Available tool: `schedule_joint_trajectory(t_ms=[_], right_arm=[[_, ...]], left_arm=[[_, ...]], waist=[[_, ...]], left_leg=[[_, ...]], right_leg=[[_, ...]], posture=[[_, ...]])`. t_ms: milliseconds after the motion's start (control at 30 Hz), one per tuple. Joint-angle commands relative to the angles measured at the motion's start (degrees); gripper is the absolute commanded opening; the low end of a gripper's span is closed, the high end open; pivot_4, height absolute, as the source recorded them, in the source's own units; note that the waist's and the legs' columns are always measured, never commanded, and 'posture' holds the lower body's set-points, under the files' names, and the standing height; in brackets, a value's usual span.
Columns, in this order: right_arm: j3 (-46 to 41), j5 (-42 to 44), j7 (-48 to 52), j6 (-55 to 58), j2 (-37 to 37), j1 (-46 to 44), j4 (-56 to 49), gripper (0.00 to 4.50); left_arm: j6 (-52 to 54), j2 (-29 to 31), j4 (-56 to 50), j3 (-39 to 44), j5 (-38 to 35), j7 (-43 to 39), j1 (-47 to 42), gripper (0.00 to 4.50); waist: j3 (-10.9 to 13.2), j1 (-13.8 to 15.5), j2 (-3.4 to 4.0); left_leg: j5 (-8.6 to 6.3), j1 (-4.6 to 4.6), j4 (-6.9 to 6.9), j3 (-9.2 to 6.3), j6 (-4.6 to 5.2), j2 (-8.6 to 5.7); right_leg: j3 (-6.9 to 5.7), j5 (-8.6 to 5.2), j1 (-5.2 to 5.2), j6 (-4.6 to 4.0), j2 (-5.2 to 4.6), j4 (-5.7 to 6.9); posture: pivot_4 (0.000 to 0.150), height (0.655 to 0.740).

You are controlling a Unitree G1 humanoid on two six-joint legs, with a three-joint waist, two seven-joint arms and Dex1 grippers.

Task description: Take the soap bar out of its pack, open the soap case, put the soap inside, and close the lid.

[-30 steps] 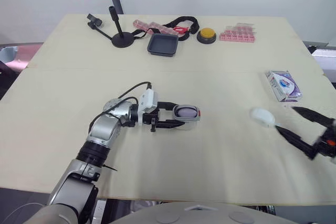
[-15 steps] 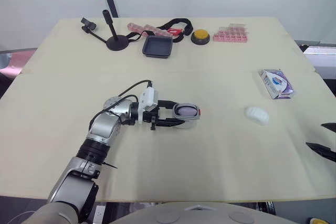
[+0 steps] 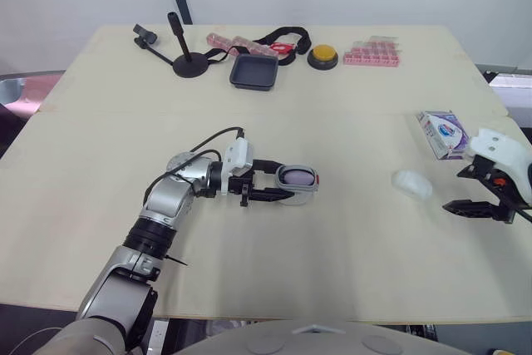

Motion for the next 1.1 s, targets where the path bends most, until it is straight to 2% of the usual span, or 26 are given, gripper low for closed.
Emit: schedule_joint_trajectory(t_ms=[33, 167, 333, 533, 1033, 1100], right_arm=[[5.9, -2.7, -0.1, 1.9, 2.0, -7.0, 1.9, 4.48], [10.9, -3.5, 0.5, 4.8, 5.2, -13.5, 2.7, 4.48], [14.3, -4.8, 1.2, 4.9, 7.5, -17.0, 4.9, 4.48], [17.0, -7.3, 1.4, 2.9, 10.0, -18.8, 8.4, 4.48], [17.9, -10.4, 2.1, 1.0, 12.8, -19.9, 11.2, 4.48], [17.6, -10.5, 2.0, 1.0, 13.2, -20.0, 11.3, 3.93]], left_arm=[[0.0, 0.1, -2.5, 0.1, -0.8, -0.4, 0.7, 1.93], [0.1, 0.1, -2.9, 0.1, -0.7, -0.2, 0.9, 1.93], [0.4, -0.1, -3.2, 0.1, -0.6, 0.2, 0.9, 1.93], [0.5, -0.2, -3.5, 0.0, -0.7, 0.1, 1.0, 1.93], [0.5, -0.6, -3.8, -0.2, -0.4, 0.8, 1.2, 1.93], [0.5, -0.6, -3.8, -0.2, -0.4, 0.8, 1.2, 1.93]], waist=[[0.0, -0.2, 0.0], [0.0, -0.4, 0.02], [0.0, -0.2, 0.02], [0.0, -0.3, 0.02], [0.0, -0.3, 0.02], [0.0, -0.3, 0.02]], left_leg=[[0.0, -0.24, 0.03, 0.0, 0.0, 0.01], [0.0, -0.26, 0.1, 0.0, 0.0, 0.05], [0.0, -0.08, 0.22, -0.01, 0.0, 0.06], [0.0, -0.42, 0.27, 0.07, 0.0, 0.04], [0.0, -0.38, 0.29, 0.09, 0.0, 0.06], [0.0, -0.33, 0.29, 0.08, 0.0, 0.06]], right_leg=[[0.0, 0.0, 0.0, 0.0, 0.0, -0.01], [-0.02, 0.0, -0.01, 0.0, 0.02, 0.04], [-0.05, 0.0, -0.12, -0.01, 0.02, 0.19], [0.04, 0.0, -0.15, -0.01, 0.03, 0.22], [0.04, 0.0, -0.15, -0.01, 0.04, 0.28], [0.02, 0.0, -0.15, -0.01, 0.04, 0.3]], posture=[[0.15, 0.74], [0.15, 0.74], [0.15, 0.74], [0.15, 0.74], [0.15, 0.74], [0.15, 0.74]])
